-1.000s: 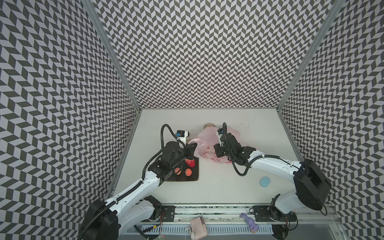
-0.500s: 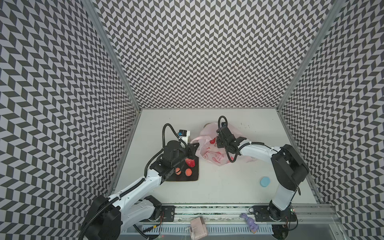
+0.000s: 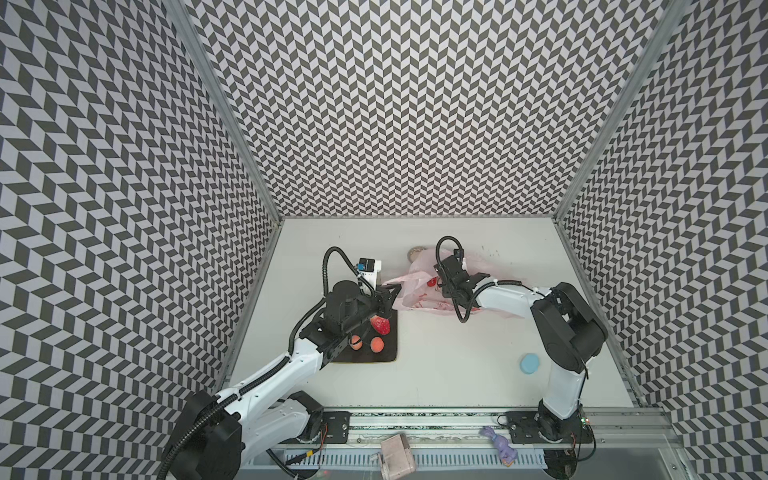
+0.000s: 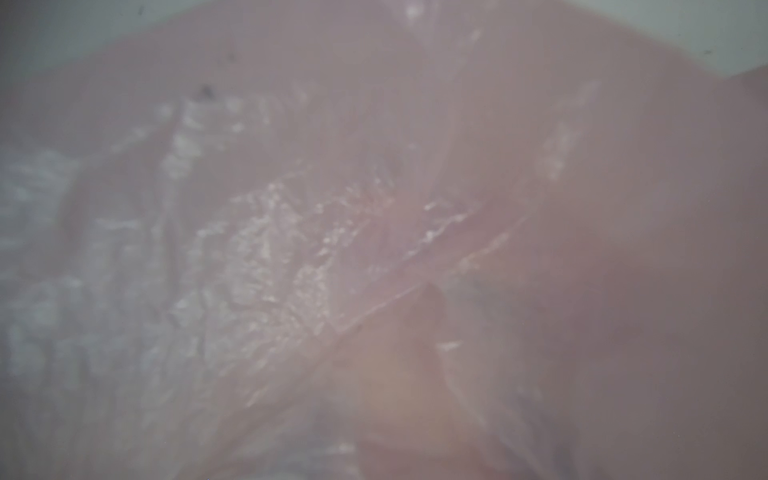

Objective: Take the fake fruits out of the plastic bag
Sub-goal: 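Push the right gripper deep into the bag toward the remaining fruit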

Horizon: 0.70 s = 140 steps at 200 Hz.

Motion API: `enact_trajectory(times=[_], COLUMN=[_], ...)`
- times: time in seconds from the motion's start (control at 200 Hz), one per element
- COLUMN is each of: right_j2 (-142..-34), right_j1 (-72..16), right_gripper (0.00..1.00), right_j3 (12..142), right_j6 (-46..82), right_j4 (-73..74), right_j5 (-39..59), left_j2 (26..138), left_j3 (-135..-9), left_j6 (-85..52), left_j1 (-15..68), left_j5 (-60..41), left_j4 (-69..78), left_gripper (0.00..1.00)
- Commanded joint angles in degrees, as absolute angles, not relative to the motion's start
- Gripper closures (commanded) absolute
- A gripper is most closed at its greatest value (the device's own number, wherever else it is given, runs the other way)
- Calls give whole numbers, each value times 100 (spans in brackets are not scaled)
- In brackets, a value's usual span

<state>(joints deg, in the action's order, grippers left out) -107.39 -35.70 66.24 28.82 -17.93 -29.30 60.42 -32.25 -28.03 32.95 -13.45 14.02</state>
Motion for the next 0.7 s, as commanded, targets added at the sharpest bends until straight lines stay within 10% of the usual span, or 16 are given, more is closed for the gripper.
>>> enact_trajectory(times=[0.0,0.366,0.696], right_j2=[-11061,-10637,-9684], right_j1=[-3572,-3578,-3582], right_gripper=[35,63,41], right_j3=[6481,6389,6112], right_j6=[3123,2675,2060], right_j4=[-1789,-1238,-851], right_j5=[-2373,-1517,-444], left_j2=[5938,6099,6442], left_j3=[-3057,-2885,-2981], left_j6=[-2934,-3184,-3133], left_j1=[3278,3279,3279], left_j5=[-1433,-1345,-1276], left_j4=[1751,1990,2171], left_gripper=[100,100,100])
